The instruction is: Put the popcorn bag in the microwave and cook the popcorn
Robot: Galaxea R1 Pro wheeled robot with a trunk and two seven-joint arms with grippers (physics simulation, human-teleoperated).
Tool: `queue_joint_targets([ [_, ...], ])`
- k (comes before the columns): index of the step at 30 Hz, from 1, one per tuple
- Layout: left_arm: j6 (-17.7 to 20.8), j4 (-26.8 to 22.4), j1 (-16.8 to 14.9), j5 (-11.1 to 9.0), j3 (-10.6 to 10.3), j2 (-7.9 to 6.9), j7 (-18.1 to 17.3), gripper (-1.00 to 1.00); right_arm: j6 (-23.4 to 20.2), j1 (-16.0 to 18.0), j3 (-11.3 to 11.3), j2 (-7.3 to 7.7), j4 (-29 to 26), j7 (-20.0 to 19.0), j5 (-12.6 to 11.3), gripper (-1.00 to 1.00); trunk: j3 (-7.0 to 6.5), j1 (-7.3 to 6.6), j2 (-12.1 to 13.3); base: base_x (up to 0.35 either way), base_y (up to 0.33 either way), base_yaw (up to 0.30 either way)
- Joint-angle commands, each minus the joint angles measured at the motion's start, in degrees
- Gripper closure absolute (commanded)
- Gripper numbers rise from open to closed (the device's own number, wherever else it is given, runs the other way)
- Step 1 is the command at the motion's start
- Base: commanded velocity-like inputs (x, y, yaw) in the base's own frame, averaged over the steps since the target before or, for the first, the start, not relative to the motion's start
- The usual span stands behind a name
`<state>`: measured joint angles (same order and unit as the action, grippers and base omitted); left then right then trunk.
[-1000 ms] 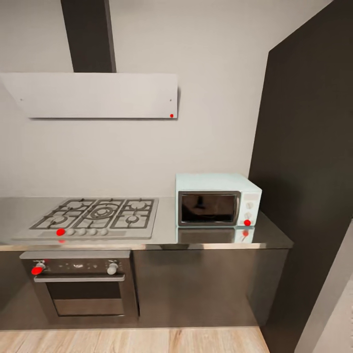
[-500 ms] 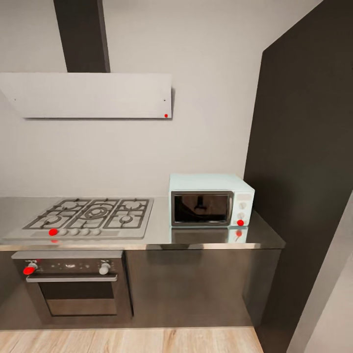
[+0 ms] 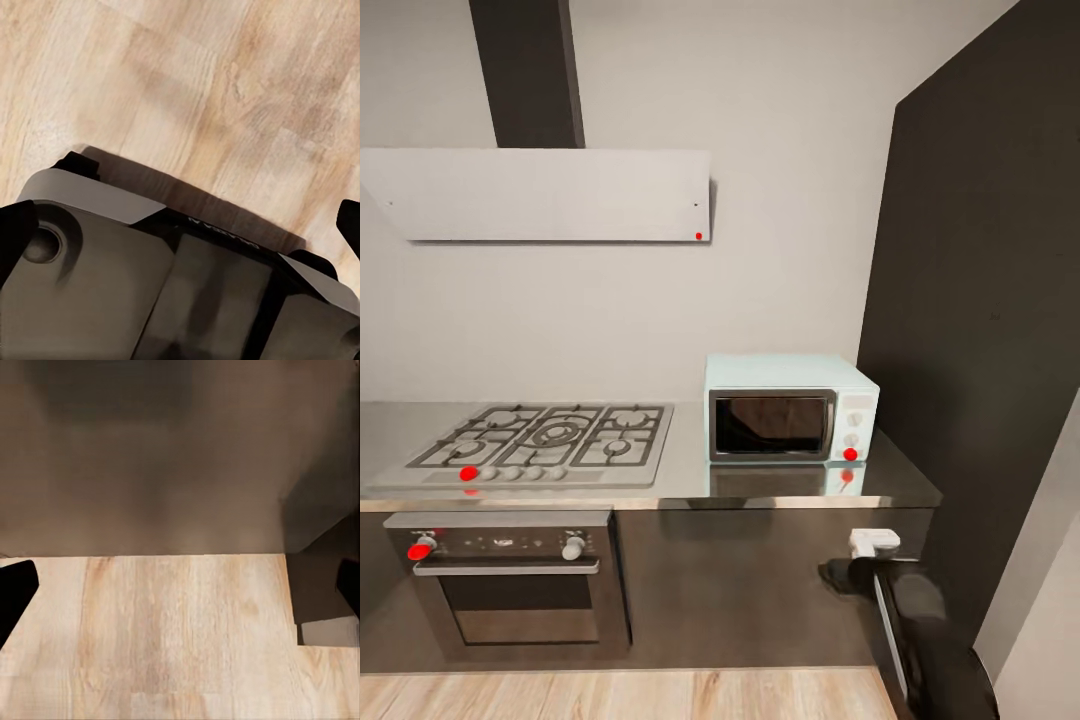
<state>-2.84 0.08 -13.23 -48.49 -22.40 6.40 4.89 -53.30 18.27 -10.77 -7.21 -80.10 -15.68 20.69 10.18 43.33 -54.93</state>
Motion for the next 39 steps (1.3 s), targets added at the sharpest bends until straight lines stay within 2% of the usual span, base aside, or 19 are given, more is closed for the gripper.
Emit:
queue_joint_targets([
  [1,-0.15,-0.02,-0.04,-0.38,-0.47,0.02,0.21,-1.0,-3.22,1.94,0.01,0.0,-2.1,-0.84,0.6,-1.0,0.09,0.01,-0.05,0.0,0.0,0.0],
  [2,-0.15,-0.02,-0.04,-0.38,-0.46,0.0,0.21,-1.0,-6.7,5.11,0.12,0.08,-3.79,-1.0,0.62,-1.0,0.09,0.01,-0.05,0.0,0.0,0.0],
  [8,-0.15,-0.04,-0.04,-0.38,-0.45,-0.05,0.21,-1.0,-6.7,17.15,0.04,0.59,-5.55,-1.07,0.82,-1.0,0.09,0.01,-0.05,0.0,0.0,0.0],
  [9,-0.15,-0.04,-0.04,-0.38,-0.45,-0.06,0.21,-1.0,-6.7,19.3,-0.07,1.27,-5.62,-0.88,0.96,-1.0,0.09,0.01,-0.05,0.0,0.0,0.0],
  [11,-0.2,-0.03,-0.04,-0.38,-0.45,-0.07,0.21,-1.0,-6.7,21.32,-0.22,3.24,-5.62,-0.6,0.94,-1.0,0.09,0.01,-0.05,0.0,0.0,0.0],
  [14,-0.25,-0.04,-0.04,-0.45,-0.45,-0.07,0.21,-1.0,-6.7,21.9,-0.4,4.19,-4.66,-0.45,0.54,-1.0,0.09,0.01,-0.05,0.0,0.0,0.0],
  [15,-0.27,-0.05,-0.04,-0.45,-0.45,-0.07,0.21,-1.0,-4.93,21.93,-0.49,4.24,-3.96,-0.4,0.5,-1.0,0.09,0.01,-0.05,0.0,0.0,0.0],
  [16,-0.29,-0.07,-0.04,-0.46,-0.45,-0.07,0.21,-1.0,-0.9,21.96,-1.0,4.51,-1.94,-0.46,0.44,-1.0,0.09,0.01,-0.05,0.0,0.0,0.0],
  [17,-0.29,-0.07,-0.04,-0.46,-0.45,-0.07,0.21,-1.0,0.22,21.96,-1.32,4.6,-1.04,-0.53,0.41,-1.0,0.09,0.01,-0.05,0.0,0.0,0.0],
  [18,-0.31,-0.08,-0.04,-0.46,-0.45,-0.07,0.21,-1.0,3.86,21.98,-2.98,4.84,2.99,-0.9,0.24,-1.0,0.09,0.01,-0.05,0.0,0.0,0.0],
  [19,-0.31,-0.08,-0.04,-0.46,-0.45,-0.07,0.21,-1.0,4.73,21.98,-3.44,4.88,4.03,-0.98,0.15,-1.0,0.09,0.01,-0.05,0.0,0.0,0.0],
  [20,-0.44,-0.08,-0.04,-0.47,-0.46,-0.07,0.21,-1.0,8.85,21.98,-5.11,4.96,7.96,-1.25,-0.16,-1.0,0.09,0.01,-0.05,0.0,0.0,0.0],
  [21,-0.51,-0.08,-0.04,-0.47,-0.46,-0.07,0.21,-1.0,12.79,21.98,-5.85,5.03,10.65,-1.4,-0.28,-1.0,0.09,0.01,-0.05,0.0,0.0,0.0],
  [24,-0.58,-0.08,-0.04,-0.38,-0.51,-0.07,0.21,-1.0,19.16,21.99,-6.5,5.48,14.99,-1.91,-0.34,-1.0,0.09,0.01,-0.05,0.0,0.0,0.0],
  [25,-0.57,-0.08,-0.04,-0.28,-0.53,0.0,0.21,-1.0,20.41,21.99,-6.61,6.55,16.3,-7.23,-0.3,-1.0,0.09,0.01,-0.05,0.0,0.0,0.0],
  [27,-0.43,-0.08,-0.04,-0.17,-0.54,-0.02,0.21,-1.0,20.26,21.99,-6.69,7.58,16.57,-9.05,-0.32,-1.0,0.09,0.01,-0.05,0.062,-0.032,0.0],
  [29,-0.42,-0.08,-0.04,-0.13,-0.54,-0.06,0.21,-1.0,20.21,21.99,-6.89,7.81,16.65,-9.14,-0.3,-1.0,0.09,0.01,-0.05,0.168,-0.114,0.0],
  [39,-0.6,-0.08,-0.04,-0.28,-0.54,-0.14,0.21,-1.0,20.58,21.99,-7.08,7.92,18.48,-8.35,-0.06,-1.0,0.09,0.01,-0.05,0.196,-0.148,0.0],
])
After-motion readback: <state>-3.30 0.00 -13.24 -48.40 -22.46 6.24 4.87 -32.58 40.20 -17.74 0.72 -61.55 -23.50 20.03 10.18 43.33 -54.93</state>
